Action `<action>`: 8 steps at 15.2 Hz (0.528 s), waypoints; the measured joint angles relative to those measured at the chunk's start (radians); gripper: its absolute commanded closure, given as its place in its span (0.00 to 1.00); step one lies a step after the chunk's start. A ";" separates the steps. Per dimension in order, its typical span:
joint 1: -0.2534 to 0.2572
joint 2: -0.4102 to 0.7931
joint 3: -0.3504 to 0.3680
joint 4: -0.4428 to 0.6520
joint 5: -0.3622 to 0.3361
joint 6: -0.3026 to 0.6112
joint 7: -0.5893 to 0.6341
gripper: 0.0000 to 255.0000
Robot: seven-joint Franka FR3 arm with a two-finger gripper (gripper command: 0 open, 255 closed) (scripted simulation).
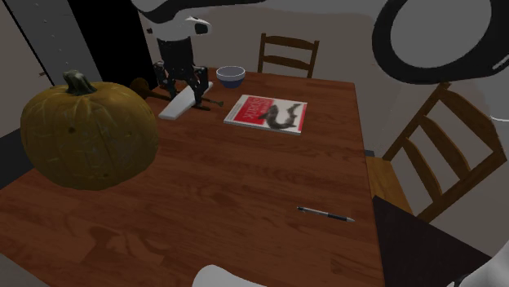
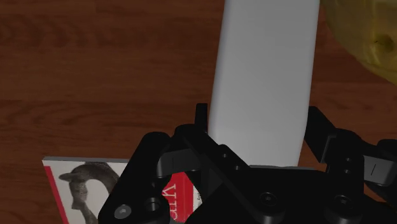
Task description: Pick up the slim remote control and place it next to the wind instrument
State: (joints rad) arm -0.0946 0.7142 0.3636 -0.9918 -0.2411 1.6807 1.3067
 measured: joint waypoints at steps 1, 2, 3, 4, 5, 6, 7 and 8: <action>0.037 0.089 -0.012 0.164 -0.014 -0.070 -0.011 1.00; 0.052 0.132 -0.018 0.233 -0.020 -0.096 -0.016 1.00; 0.055 0.150 -0.021 0.254 -0.022 -0.099 -0.019 1.00; 0.048 0.139 -0.019 0.220 -0.021 -0.079 -0.016 1.00; 0.045 0.137 -0.019 0.206 -0.021 -0.066 -0.014 1.00; 0.042 0.134 -0.018 0.187 -0.021 -0.050 -0.012 1.00; 0.036 0.129 -0.018 0.162 -0.021 -0.031 -0.011 1.00; 0.029 0.116 -0.016 0.125 -0.019 -0.009 -0.008 1.00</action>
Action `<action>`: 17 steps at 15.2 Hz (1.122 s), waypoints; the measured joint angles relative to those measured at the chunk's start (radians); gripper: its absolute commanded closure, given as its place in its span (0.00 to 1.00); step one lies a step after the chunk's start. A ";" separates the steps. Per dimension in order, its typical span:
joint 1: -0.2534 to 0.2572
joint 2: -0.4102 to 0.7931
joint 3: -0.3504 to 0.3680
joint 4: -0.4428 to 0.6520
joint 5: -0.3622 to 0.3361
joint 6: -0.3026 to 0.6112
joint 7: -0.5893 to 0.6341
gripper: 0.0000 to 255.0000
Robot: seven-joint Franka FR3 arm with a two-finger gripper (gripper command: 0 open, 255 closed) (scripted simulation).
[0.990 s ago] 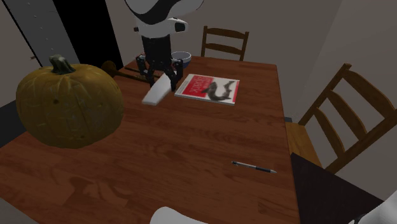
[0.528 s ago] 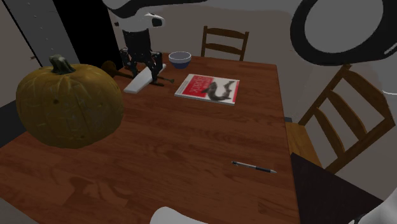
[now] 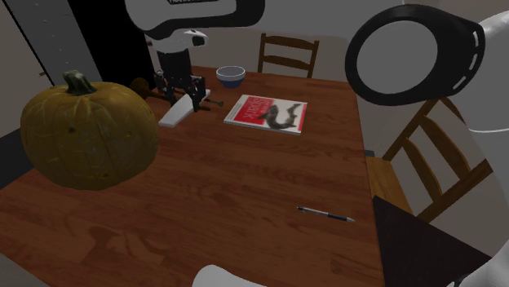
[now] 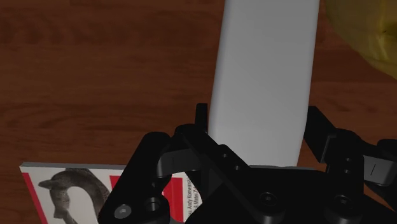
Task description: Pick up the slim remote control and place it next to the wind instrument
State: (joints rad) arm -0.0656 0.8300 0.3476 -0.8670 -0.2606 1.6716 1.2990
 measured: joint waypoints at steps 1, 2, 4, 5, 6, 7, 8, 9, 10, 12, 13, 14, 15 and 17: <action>-0.002 0.001 0.000 -0.012 0.000 0.013 0.001 1.00; -0.006 -0.005 0.001 -0.037 0.000 0.031 0.003 1.00; -0.014 -0.011 0.001 -0.072 0.000 0.059 0.006 1.00; -0.012 -0.005 0.000 -0.077 -0.002 0.070 0.008 1.00; -0.011 0.002 -0.001 -0.078 -0.003 0.078 0.009 1.00; -0.015 0.001 -0.001 -0.095 -0.003 0.093 0.009 1.00; -0.018 0.000 -0.001 -0.111 -0.004 0.108 0.010 1.00; -0.018 0.004 -0.002 -0.117 -0.005 0.118 0.012 1.00; -0.021 0.003 -0.002 -0.134 -0.005 0.133 0.013 1.00; -0.025 0.003 -0.002 -0.162 -0.007 0.160 0.017 1.00; -0.026 0.004 -0.003 -0.175 -0.008 0.174 0.019 1.00; -0.026 0.009 -0.004 -0.178 -0.009 0.182 0.019 1.00; -0.028 0.009 -0.004 -0.193 -0.010 0.196 0.020 1.00; -0.027 0.019 -0.006 -0.200 -0.012 0.213 0.023 1.00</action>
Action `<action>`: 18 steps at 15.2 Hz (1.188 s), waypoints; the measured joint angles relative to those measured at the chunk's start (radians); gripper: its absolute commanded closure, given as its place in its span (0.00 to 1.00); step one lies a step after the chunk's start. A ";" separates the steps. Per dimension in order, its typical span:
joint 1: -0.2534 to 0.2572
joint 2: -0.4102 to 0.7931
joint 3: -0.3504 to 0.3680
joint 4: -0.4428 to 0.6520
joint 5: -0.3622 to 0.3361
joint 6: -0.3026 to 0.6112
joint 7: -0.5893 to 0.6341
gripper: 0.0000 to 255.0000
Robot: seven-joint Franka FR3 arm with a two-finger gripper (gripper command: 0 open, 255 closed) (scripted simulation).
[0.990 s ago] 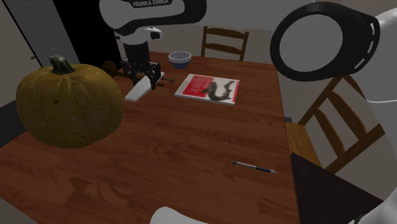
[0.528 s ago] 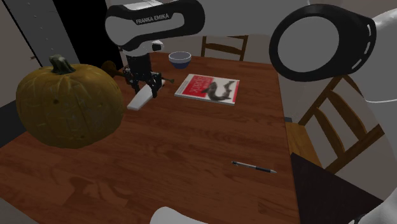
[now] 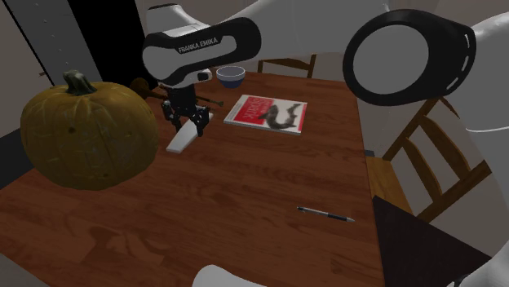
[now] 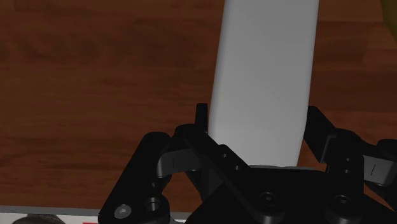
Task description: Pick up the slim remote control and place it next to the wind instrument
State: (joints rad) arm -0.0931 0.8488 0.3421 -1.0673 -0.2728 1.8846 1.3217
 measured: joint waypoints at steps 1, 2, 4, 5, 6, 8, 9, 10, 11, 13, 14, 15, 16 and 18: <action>0.000 0.003 -0.001 -0.010 -0.001 0.013 0.002 1.00; -0.002 0.007 -0.002 -0.018 -0.002 0.024 0.002 1.00; -0.004 0.014 -0.004 -0.031 -0.005 0.044 0.003 1.00; -0.008 0.008 -0.003 -0.056 -0.006 0.062 0.007 1.00; -0.005 0.021 -0.005 -0.049 -0.008 0.068 0.007 1.00; -0.003 0.037 -0.008 -0.049 -0.011 0.083 0.009 1.00; -0.002 0.043 -0.009 -0.048 -0.012 0.089 0.009 1.00; -0.004 0.042 -0.009 -0.055 -0.013 0.095 0.009 1.00; -0.004 0.041 -0.009 -0.059 -0.013 0.098 0.010 1.00; -0.004 0.041 -0.010 -0.061 -0.013 0.100 0.010 1.00; -0.004 0.041 -0.010 -0.062 -0.013 0.101 0.010 1.00; -0.004 0.041 -0.010 -0.062 -0.013 0.101 0.010 1.00; -0.004 0.041 -0.010 -0.062 -0.013 0.101 0.010 0.00; -0.004 0.041 -0.009 -0.062 -0.013 0.101 0.010 0.00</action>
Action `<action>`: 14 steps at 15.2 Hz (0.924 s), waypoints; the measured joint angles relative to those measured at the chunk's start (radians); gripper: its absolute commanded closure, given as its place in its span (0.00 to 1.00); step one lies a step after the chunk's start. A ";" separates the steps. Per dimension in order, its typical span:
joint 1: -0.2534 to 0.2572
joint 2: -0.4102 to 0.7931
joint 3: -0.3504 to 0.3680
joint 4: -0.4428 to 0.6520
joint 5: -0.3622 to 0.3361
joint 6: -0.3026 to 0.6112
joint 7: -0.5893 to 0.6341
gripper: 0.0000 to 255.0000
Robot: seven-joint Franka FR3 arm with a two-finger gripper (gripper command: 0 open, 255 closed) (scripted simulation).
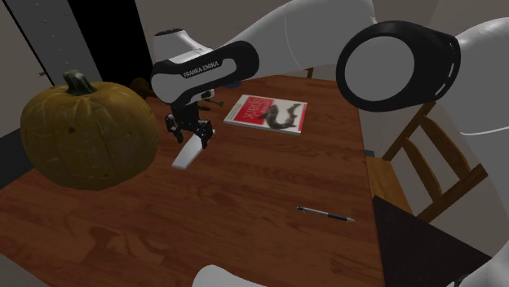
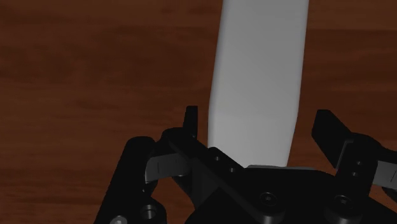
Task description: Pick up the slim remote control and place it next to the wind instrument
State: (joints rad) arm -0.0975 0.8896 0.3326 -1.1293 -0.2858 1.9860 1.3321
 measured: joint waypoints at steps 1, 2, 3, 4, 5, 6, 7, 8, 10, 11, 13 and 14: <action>0.000 0.000 0.000 0.000 0.000 0.000 0.000 0.00; 0.000 0.000 0.000 0.000 0.000 0.000 0.000 0.00; 0.000 0.000 0.000 0.000 0.000 0.000 0.000 0.00; 0.000 0.000 0.000 0.000 0.000 0.000 0.000 0.00; -0.003 -0.011 0.002 -0.004 0.002 -0.007 -0.002 0.00; 0.000 -0.015 0.003 0.010 0.004 -0.024 -0.002 0.00; 0.006 -0.014 0.004 0.040 0.006 -0.051 -0.004 0.00; 0.001 -0.045 0.009 0.016 0.010 -0.061 0.000 0.00; 0.002 -0.044 0.010 0.045 0.012 -0.086 -0.008 0.00; 0.002 -0.044 0.010 0.049 0.013 -0.090 -0.009 0.00; 0.002 -0.045 0.010 0.050 0.013 -0.093 -0.009 0.00; 0.002 -0.045 0.010 0.050 0.013 -0.093 -0.009 0.00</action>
State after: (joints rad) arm -0.0954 0.8444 0.3425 -1.0791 -0.2729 1.8928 1.3229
